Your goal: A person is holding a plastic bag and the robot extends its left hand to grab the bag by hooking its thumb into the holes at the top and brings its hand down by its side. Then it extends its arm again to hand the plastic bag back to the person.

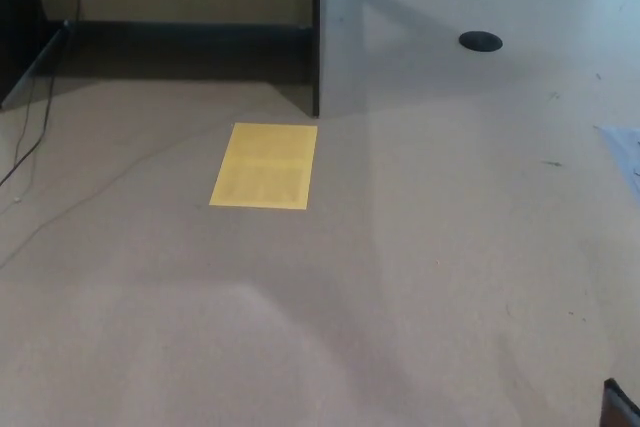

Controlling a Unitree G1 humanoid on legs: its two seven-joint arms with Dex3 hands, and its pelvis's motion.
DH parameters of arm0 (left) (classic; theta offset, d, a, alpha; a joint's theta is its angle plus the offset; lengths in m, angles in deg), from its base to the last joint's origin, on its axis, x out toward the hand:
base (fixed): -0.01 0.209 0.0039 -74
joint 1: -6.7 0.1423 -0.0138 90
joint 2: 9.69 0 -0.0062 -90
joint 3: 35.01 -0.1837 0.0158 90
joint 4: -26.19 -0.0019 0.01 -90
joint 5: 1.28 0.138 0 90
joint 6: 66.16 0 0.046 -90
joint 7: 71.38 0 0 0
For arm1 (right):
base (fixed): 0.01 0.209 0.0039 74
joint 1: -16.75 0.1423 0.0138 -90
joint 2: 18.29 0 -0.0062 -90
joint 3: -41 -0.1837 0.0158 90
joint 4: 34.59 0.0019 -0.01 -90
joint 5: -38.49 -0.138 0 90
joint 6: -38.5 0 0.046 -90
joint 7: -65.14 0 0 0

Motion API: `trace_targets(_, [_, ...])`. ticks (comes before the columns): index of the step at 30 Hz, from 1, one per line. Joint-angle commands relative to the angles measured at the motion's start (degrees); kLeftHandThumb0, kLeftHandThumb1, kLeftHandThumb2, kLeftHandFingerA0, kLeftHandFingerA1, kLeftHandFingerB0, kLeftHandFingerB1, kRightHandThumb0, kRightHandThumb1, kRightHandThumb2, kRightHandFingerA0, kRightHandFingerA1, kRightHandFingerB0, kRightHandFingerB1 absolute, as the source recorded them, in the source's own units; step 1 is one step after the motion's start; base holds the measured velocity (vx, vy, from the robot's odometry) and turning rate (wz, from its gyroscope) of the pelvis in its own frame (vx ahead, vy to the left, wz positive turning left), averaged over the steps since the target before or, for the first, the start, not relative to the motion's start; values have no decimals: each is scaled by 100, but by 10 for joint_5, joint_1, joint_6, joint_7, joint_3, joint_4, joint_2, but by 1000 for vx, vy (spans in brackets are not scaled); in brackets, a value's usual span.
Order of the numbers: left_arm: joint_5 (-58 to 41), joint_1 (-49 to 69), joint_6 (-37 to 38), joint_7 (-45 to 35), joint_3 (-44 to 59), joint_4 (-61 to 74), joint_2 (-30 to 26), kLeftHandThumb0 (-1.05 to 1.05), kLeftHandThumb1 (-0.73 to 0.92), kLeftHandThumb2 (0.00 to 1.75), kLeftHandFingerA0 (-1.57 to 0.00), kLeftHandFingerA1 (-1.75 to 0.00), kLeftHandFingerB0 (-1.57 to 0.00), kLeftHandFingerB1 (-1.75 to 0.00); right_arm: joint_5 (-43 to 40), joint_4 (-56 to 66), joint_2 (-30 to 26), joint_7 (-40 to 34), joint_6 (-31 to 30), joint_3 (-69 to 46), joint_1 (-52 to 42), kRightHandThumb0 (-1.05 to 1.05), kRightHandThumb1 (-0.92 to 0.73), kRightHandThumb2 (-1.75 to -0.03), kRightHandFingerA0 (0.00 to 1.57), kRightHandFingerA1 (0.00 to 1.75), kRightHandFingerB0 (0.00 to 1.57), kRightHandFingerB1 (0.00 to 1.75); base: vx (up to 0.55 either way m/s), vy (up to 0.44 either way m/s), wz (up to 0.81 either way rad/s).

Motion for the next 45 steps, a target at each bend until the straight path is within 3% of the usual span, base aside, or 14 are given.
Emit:
trace_targets(1, [27, -8, 153, 66, -2, -17, -40, -49, 38, 65, -25, -43, -19, -36, 20, -24, -30, -36, 98, 10, 13, -31, -68, -60, 80, 51, 65, 45, 0, 0, 0])
trace_targets(12, [44, -9, 187, 102, -13, -34, -44, -53, 39, 66, -27, -42, -15, -36, 18, -51, -31, -44, 125, 13, 12, -31, -68, -60, 81, 51, 65, 45, 0, 0, 0])
trace_targets(17, [57, -9, 252, 138, -8, -1, -54, -52, 39, 65, -20, -39, -17, -35, 19, -61, -29, -48, 119, 15, 22, -31, -68, -61, 81, 49, 65, 44, 0, 0, 0])
trace_targets(20, [73, -5, 264, 160, 1, 68, -62, -58, 40, 68, -20, -40, -15, -36, 22, -63, -31, -52, 124, 18, 27, -31, -68, -60, 81, 50, 65, 45, 0, 0, 0])
trace_targets(21, [65, 2, 261, 152, 14, 136, -60, -28, 25, 84, -7, -52, -6, -50, 23, -65, -31, -54, 123, 19, 31, -32, -67, -61, 84, 51, 67, 45, 0, 0, 0])
trace_targets(27, [47, 27, 236, 122, 49, 377, -43, -26, 25, 83, -8, -51, -7, -50, 19, -65, -33, -49, 134, 17, 34, -31, -68, -60, 80, 51, 66, 45, 0, 0, 0])
trace_targets(32, [70, 12, 168, 91, 59, 592, -27, -29, 27, 86, -6, -51, -5, -50, 12, -65, -31, -42, 135, 12, 38, -31, -68, -61, 79, 50, 65, 45, 0, 0, 0])
trace_targets(33, [72, 11, 149, 83, 57, 625, -22, -54, 48, 55, -20, -29, -18, -28, 11, -65, -32, -42, 135, 12, 37, -31, -68, -60, 80, 50, 65, 45, 0, 0, 0])
trace_targets(37, [83, -15, 104, 57, 44, 723, -7, -50, 46, 55, -16, -29, -17, -28, 11, -64, -34, -41, 138, 12, 36, -31, -68, -61, 79, 50, 64, 45, 0, 0, 0])
trace_targets(38, [93, -26, 105, 57, 43, 733, -2, -29, 29, 85, 0, -49, 0, -47, 11, -64, -34, -41, 135, 11, 38, -31, -68, -61, 79, 50, 64, 45, 0, 0, 0])
trace_targets(42, [130, -100, 80, 48, 30, 791, 19, -30, 31, 87, -1, -49, 0, -48, 16, -61, -39, -46, 127, 12, 48, -31, -68, -61, 81, 50, 65, 44, 0, 0, 0])
trace_targets(43, [131, -111, 78, 44, 28, 799, 21, -51, 34, 72, -6, -43, 0, -36, 15, -62, -40, -46, 128, 12, 48, -31, -68, -61, 81, 50, 65, 45, 0, 0, 0])
trace_targets(44, [132, -117, 74, 41, 27, 806, 23, -51, 34, 72, -6, -43, 0, -36, 16, -61, -41, -46, 128, 12, 48, -31, -68, -61, 81, 50, 65, 45, 0, 0, 0])
trace_targets(45, [143, -130, 67, 39, 26, 823, 30, -54, 48, 60, -10, -33, -11, -23, 17, -60, -41, -47, 130, 13, 47, -32, -68, -61, 81, 50, 67, 45, 0, 0, 0])
